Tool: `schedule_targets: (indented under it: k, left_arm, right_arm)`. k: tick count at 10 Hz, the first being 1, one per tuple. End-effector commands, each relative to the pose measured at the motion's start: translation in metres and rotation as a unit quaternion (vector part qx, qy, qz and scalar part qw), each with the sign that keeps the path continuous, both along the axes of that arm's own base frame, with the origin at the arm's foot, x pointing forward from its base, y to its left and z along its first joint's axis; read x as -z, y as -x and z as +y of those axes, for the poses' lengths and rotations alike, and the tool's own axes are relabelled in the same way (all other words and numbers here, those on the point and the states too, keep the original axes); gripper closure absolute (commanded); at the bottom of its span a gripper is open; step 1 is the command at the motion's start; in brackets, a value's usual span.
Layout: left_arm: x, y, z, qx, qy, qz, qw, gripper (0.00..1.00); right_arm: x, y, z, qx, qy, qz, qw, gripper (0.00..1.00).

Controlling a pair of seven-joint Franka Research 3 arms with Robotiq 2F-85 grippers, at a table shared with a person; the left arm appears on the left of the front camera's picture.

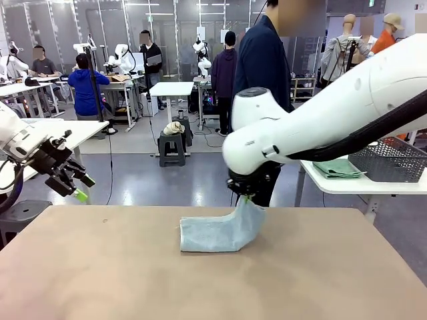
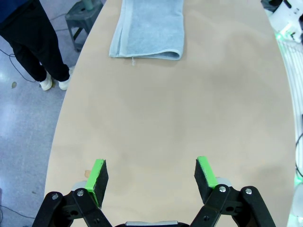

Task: Fold the towels and place them in the basket.
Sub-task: When a person lays out a Towel with hook on the table, fold it in half twice.

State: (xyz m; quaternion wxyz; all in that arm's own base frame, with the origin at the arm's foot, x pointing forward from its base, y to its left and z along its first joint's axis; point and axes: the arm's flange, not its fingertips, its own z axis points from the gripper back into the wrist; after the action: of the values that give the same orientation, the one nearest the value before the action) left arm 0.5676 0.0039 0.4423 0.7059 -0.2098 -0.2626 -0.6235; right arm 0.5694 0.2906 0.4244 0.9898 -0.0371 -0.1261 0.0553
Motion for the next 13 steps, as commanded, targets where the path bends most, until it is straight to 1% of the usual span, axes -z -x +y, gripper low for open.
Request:
schedule_targets:
  k: [1, 2, 3, 6, 7, 9, 11, 13]
  left_arm:
    - [-0.001, 0.0, 0.0, 0.0, -0.005, -0.002, 1.0, 0.07]
    - [-0.001, 0.0, 0.0, 0.0, -0.005, -0.002, 1.0, 0.07]
    - [-0.001, 0.0, 0.0, 0.0, -0.005, -0.002, 1.0, 0.07]
    - [-0.001, 0.0, 0.0, 0.0, -0.005, -0.002, 1.0, 0.07]
    - [-0.001, 0.0, 0.0, 0.0, -0.005, -0.002, 1.0, 0.07]
    - [-0.001, 0.0, 0.0, 0.0, -0.005, -0.002, 1.0, 0.07]
    - [-0.001, 0.0, 0.0, 0.0, -0.005, -0.002, 1.0, 0.07]
    - [-0.001, 0.0, 0.0, 0.0, -0.005, -0.002, 1.0, 0.07]
  right_arm:
    - [-0.008, 0.01, 0.047, 0.019, 0.006, 0.006, 1.0, 1.0]
    - [-0.009, 0.017, 0.067, 0.021, 0.002, 0.017, 1.0, 1.0]
    - [-0.005, 0.02, 0.084, 0.02, 0.006, 0.015, 1.0, 1.0]
    - [0.027, 0.016, 0.126, 0.048, -0.003, 0.037, 0.998, 1.0]
    - [0.036, 0.014, 0.134, 0.059, -0.012, 0.05, 0.997, 1.0]
    - [0.052, 0.014, 0.146, 0.062, -0.025, 0.08, 0.995, 1.0]
    - [0.062, 0.013, 0.155, 0.076, -0.042, 0.079, 0.993, 1.0]
    - [0.072, 0.014, 0.163, 0.078, -0.05, 0.082, 0.992, 1.0]
